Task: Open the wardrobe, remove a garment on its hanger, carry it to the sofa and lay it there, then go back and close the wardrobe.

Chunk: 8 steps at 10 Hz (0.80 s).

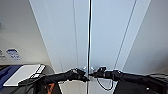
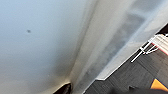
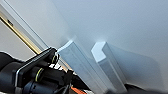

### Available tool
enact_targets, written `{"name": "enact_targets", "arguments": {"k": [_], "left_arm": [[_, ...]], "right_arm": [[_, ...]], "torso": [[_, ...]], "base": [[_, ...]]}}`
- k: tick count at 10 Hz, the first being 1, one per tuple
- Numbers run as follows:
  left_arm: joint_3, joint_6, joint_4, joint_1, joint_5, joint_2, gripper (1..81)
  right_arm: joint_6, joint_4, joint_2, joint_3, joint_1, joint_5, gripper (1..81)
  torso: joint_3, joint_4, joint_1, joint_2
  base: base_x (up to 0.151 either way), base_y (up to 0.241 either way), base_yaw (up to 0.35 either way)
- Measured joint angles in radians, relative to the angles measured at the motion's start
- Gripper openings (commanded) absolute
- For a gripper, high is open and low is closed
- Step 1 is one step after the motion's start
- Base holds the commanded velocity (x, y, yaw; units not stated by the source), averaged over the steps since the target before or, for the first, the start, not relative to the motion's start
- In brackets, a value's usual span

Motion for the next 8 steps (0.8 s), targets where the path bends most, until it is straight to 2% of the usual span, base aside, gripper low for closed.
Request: {"name": "enact_targets", "arguments": {"k": [5, 8], "left_arm": [[0.308, 0.007, 0.084, 0.076, 0.024, -0.183, 81.1], [0.510, 0.009, 0.126, 0.147, 0.013, -0.342, 81.1]], "right_arm": [[-0.004, -0.001, -0.154, 0.226, -0.076, 0.050, 81.1], [-0.014, -0.021, -0.239, 0.341, -0.118, 0.061, 81.1]], "torso": [[0.000, 0.000, 0.001, 0.000], [0.000, 0.000, 0.002, 0.000]], "base": [[0.000, 0.000, 0.000], [0.000, 0.000, 0.000]]}}
